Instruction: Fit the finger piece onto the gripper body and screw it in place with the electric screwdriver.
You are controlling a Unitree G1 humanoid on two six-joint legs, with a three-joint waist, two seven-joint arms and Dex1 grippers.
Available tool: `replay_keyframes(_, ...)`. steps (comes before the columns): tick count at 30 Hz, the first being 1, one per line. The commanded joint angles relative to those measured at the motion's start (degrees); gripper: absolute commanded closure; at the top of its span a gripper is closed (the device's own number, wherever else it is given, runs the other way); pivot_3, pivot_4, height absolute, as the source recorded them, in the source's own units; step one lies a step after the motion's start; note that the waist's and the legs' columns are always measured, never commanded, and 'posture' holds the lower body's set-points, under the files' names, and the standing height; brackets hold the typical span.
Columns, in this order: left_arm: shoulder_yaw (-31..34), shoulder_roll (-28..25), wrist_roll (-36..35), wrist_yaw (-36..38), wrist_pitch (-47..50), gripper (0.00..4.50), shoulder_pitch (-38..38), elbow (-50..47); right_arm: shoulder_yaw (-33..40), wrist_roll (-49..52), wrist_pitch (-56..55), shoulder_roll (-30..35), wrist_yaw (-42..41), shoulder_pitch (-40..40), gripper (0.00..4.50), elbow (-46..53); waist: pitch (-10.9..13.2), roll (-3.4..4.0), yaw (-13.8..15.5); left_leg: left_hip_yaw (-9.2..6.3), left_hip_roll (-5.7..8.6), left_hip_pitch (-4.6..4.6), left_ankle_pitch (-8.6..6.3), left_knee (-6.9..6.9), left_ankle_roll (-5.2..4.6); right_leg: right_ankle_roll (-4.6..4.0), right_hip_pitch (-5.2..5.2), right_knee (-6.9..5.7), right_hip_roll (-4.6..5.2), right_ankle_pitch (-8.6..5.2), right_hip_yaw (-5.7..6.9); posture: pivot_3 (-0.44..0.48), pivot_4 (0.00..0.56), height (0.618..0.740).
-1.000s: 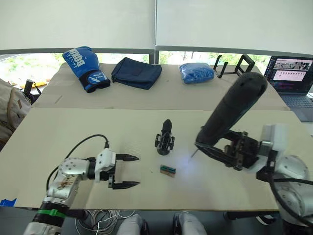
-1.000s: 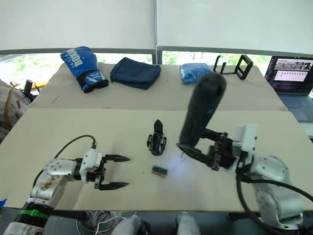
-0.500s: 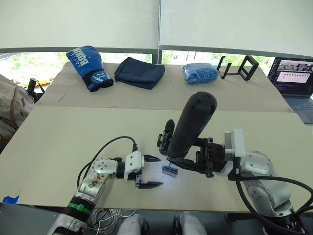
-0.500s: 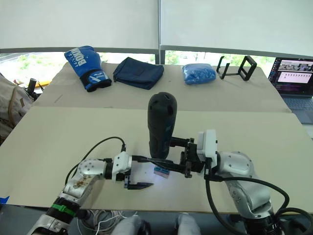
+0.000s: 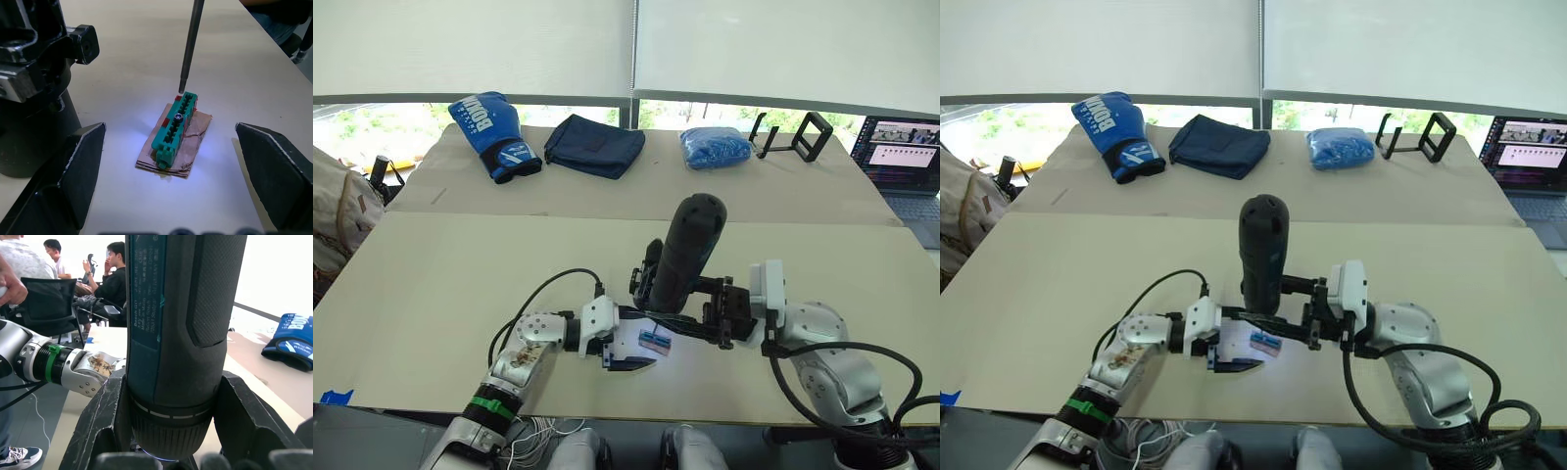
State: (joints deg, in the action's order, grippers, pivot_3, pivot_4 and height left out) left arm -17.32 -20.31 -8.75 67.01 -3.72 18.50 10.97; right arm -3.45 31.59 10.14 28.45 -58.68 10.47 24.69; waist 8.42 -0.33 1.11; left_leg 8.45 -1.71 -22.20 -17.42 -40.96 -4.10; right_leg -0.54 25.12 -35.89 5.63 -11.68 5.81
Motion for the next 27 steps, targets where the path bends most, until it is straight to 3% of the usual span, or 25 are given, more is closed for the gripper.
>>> replay_keyframes(1, -2.73, 0.76, 1.48, 0.03, -0.01, 0.03, -0.54, 1.15, 1.26, 0.47, -3.00, -0.19, -0.36, 0.44, 2.53, 1.62, 0.00, 0.00, 0.01, 0.00, 0.00, 0.00, 0.00, 0.00, 0.00, 0.00, 0.00, 0.00, 0.00, 0.00, 0.00, 0.000, 0.150, 0.740)
replay_keyframes(27, -4.81, 1.06, 2.93, -0.68, 2.01, 0.03, -0.41, 0.97, -0.86, -2.55, -4.54, -1.21, -1.01, 0.56, 2.53, -0.65, -0.01, 0.01, 0.28, -0.02, 0.01, 0.10, -0.02, 0.00, -0.03, 0.01, -0.10, 0.01, 0.03, 0.00, 0.00, 0.000, 0.150, 0.740)
